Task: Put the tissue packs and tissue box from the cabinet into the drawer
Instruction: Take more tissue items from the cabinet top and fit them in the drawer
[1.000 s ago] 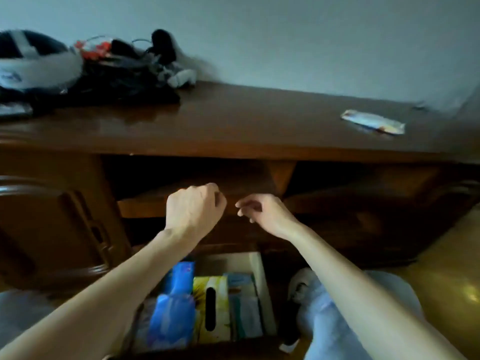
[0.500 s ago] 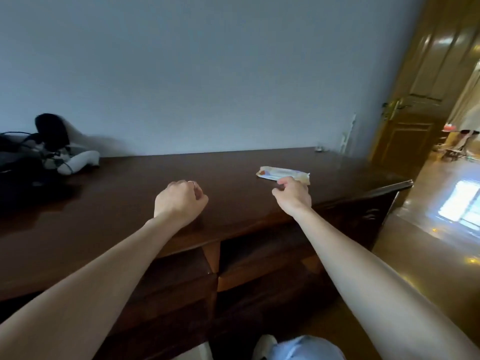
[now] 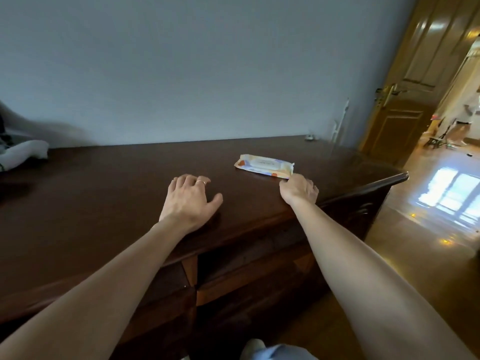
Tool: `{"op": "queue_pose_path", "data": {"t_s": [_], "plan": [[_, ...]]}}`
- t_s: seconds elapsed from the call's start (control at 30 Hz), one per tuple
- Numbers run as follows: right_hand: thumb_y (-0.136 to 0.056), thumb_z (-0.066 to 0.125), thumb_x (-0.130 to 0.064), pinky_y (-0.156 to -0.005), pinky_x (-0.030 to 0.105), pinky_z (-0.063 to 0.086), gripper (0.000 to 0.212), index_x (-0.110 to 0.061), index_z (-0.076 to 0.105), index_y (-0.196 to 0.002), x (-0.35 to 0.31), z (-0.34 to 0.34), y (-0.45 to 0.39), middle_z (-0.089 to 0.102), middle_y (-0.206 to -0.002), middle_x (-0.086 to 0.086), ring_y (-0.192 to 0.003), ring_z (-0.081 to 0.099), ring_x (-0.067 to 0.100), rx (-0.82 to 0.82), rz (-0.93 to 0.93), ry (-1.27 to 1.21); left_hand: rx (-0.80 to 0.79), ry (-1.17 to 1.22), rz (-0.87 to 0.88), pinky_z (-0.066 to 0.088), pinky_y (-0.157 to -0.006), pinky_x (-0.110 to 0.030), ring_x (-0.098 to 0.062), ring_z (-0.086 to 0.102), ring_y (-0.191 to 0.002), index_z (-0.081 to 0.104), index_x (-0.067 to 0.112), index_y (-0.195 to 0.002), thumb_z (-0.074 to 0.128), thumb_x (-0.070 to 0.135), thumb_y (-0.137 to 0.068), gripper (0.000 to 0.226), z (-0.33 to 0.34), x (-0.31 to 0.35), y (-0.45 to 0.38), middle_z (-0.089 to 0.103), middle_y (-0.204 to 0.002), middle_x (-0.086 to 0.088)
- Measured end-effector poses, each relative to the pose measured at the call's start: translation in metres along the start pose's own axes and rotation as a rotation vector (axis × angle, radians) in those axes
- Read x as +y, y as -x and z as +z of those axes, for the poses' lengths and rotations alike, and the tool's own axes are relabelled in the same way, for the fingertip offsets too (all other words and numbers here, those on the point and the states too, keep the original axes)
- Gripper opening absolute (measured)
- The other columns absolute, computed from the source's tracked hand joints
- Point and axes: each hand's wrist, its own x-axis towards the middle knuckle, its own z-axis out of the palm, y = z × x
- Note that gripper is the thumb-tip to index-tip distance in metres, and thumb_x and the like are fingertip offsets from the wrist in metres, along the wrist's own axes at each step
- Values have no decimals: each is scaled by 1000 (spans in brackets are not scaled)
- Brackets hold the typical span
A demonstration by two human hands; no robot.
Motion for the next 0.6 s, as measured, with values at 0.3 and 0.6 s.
{"op": "queue_pose_path", "data": {"t_s": [0.3, 0.6], "plan": [[-100, 45, -27, -124, 50, 18, 42, -15, 55, -140, -20, -5, -1, 63, -137, 10, -138, 48, 30, -149, 60, -97, 11, -58, 8, 23, -118, -42, -25, 35, -139, 55, 23, -136, 46, 59, -93, 57, -8, 4, 8, 56, -138, -4], [-75, 88, -10, -68, 26, 53, 28, -16, 82, -102, -36, -3, 14, 78, -96, 6, -78, 72, 20, 85, 254, -879, -5, -28, -20, 28, -115, -40, -26, 39, -136, 56, 20, -134, 48, 54, -93, 54, -7, 4, 7, 57, -134, -6]]}}
